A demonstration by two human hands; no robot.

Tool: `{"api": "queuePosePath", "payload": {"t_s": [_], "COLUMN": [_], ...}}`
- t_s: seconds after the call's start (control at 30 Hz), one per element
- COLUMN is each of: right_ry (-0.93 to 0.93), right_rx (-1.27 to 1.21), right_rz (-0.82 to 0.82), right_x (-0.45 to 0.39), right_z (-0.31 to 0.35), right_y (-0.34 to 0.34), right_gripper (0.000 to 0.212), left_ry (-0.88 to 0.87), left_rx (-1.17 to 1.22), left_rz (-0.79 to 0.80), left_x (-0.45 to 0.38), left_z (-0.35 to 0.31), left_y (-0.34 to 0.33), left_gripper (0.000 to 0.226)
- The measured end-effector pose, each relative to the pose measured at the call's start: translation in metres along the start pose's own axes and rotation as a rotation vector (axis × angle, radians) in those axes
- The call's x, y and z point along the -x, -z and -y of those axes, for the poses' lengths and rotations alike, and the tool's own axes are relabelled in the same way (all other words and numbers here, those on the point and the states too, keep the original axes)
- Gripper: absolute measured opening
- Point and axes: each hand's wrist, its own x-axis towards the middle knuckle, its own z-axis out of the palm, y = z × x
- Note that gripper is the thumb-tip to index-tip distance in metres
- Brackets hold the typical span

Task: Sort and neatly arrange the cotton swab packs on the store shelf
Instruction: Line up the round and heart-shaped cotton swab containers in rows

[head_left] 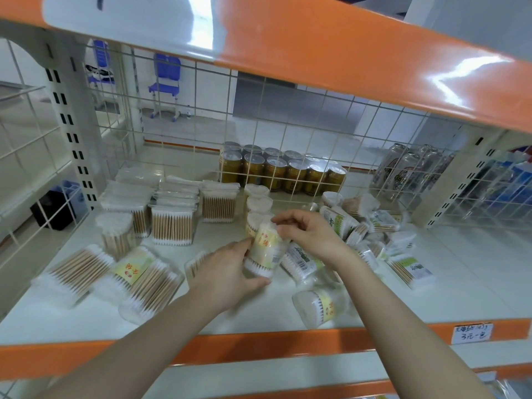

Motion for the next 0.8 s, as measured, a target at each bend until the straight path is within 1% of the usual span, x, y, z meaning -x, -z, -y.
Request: {"api": "queuePosePath", "payload": {"t_s": [0.07,0.17,0.23,0.33,0.47,0.67,0.8], "right_ry": [0.007,0.006,-0.008,-0.03,0.035,0.17,0.203], "right_rx": [0.009,0.036,0.04,0.105,0.362,0.516,0.57], "right_rz": [-0.003,-0.001,-0.006,-0.018,-0.056,-0.18,-0.115], "right_x": [-0.001,0.0,0.001,0.004,0.01,0.016,0.024], "right_z": [0.0,-0.001,-0.003,-0.008,-0.019,-0.031,-0.032], "right_y": [0.0,0.002,0.002,-0.001,-0.013,-0.021,-0.023], "right_gripper": [0.015,0.014,0.013,0.015,0.02,0.025,0.032], "left_ry": [-0.01,0.002,0.016,0.034,0.046,0.048,0.051], "left_rx": [-0.067,-0.178,-0.221,-0.214,-0.184,-0.159,-0.164], "left_rz": [0.002,0.046,0.056,-0.001,-0.122,-0.18,-0.185], "left_x": [0.0,-0.001,-0.001,-0.001,0.001,0.001,0.004], "left_z": [0.001,0.006,0.011,0.019,0.026,0.033,0.036], "left_y": [0.0,0.0,0.001,0.002,0.004,0.006,0.005], "left_gripper": [0.072,0.083,0.083,0.065,0.043,0.03,0.027]}}
